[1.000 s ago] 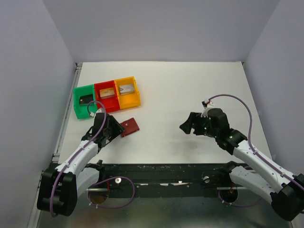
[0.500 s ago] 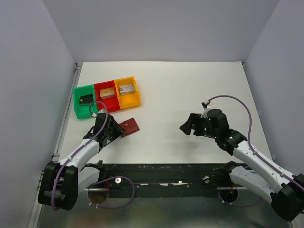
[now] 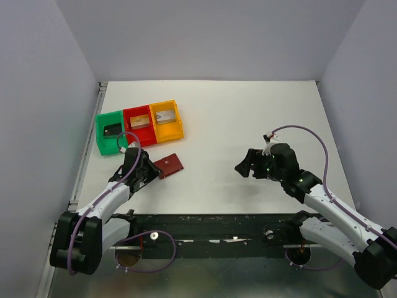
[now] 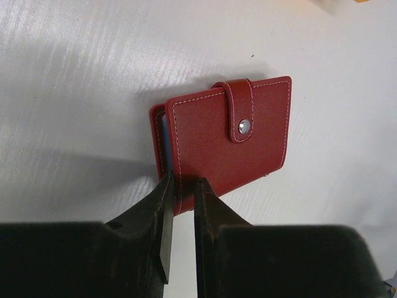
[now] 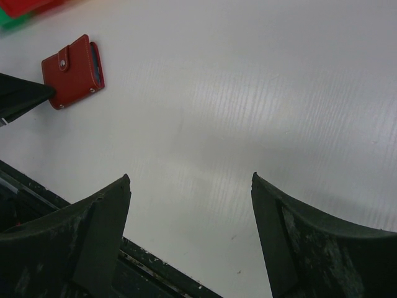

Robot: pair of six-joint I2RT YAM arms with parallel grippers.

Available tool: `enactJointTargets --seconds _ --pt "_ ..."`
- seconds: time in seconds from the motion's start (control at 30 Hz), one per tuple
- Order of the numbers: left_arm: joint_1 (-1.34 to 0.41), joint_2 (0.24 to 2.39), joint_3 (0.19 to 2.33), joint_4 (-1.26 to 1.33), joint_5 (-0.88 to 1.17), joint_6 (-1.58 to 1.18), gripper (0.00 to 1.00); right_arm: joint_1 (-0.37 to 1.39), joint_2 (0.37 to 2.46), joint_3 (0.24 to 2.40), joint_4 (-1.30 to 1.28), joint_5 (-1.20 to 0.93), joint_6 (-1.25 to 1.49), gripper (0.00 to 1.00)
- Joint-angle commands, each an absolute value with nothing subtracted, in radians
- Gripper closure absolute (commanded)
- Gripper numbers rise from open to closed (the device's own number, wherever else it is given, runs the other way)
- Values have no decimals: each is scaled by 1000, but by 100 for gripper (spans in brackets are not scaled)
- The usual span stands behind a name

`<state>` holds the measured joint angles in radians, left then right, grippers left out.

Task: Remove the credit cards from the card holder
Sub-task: Open the card holder at the center of the board.

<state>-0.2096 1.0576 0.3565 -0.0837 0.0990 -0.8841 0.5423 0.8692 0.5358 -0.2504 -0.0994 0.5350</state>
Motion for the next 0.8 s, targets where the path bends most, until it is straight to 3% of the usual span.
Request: enactJointTargets --seconds 0.0,0.17,0.43,0.77 --pt "-219 1037 345 -54 124 -877 81 546 857 529 -253 -117 541 14" --pt "-222 1006 353 -38 167 -864 99 546 851 541 -259 -140 540 14" --pt "-248 966 388 38 333 -821 100 546 805 569 -261 -176 548 9" --pt "-337 953 460 230 583 -759 100 546 862 669 -238 -460 541 6"
